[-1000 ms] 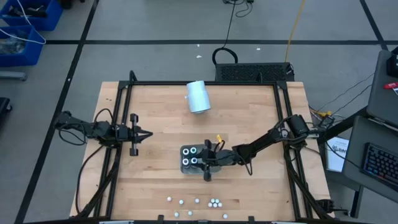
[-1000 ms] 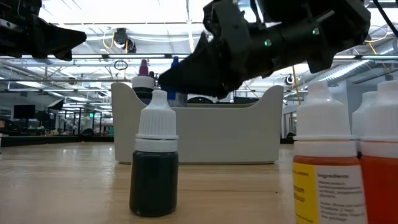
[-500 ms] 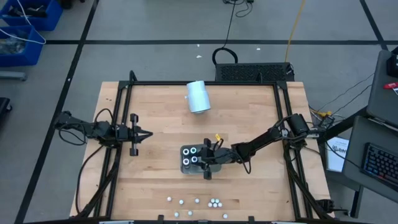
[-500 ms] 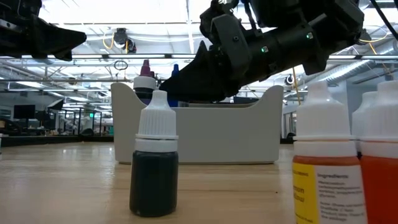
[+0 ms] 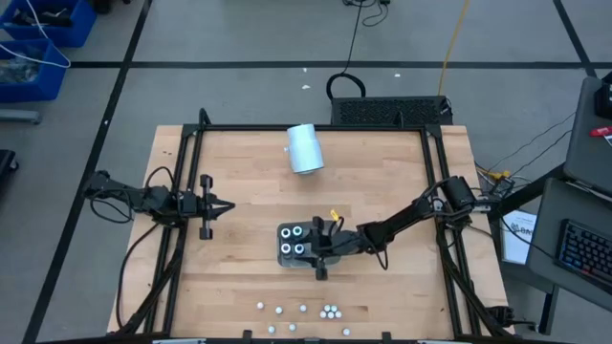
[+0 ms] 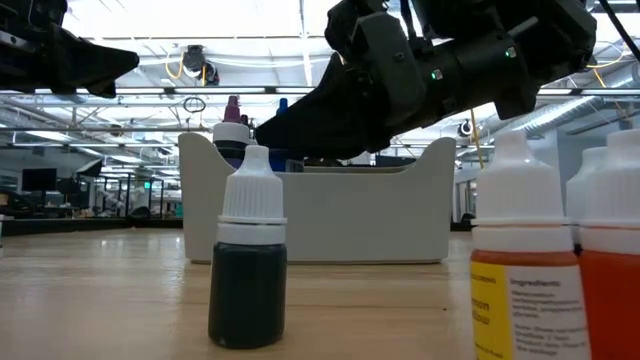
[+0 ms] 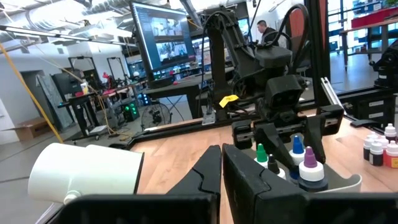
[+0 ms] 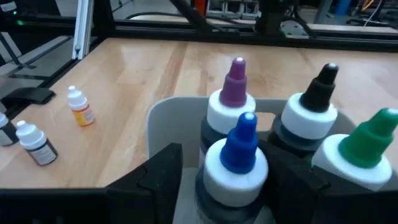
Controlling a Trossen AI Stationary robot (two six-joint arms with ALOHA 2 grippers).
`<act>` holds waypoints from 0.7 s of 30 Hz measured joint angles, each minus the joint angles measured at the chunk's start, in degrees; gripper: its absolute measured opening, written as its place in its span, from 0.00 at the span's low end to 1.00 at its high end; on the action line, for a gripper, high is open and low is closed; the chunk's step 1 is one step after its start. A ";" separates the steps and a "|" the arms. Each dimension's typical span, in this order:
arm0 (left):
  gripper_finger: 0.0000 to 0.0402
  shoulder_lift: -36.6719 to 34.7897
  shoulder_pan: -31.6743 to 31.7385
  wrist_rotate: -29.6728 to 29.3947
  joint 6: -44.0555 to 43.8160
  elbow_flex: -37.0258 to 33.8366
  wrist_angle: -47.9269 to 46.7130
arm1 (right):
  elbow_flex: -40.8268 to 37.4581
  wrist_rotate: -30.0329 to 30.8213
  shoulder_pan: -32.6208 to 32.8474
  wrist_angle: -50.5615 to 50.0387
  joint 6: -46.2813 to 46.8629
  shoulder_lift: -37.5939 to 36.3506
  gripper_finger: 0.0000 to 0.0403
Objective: Pick & Place food coloring
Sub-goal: Put the big blue food coloring bottle into the gray bin, then put the small yellow food coloring into the gray bin
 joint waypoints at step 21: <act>0.06 -0.01 0.01 0.00 -0.22 0.00 0.01 | -0.02 0.06 0.38 -15.65 -3.88 -15.66 0.59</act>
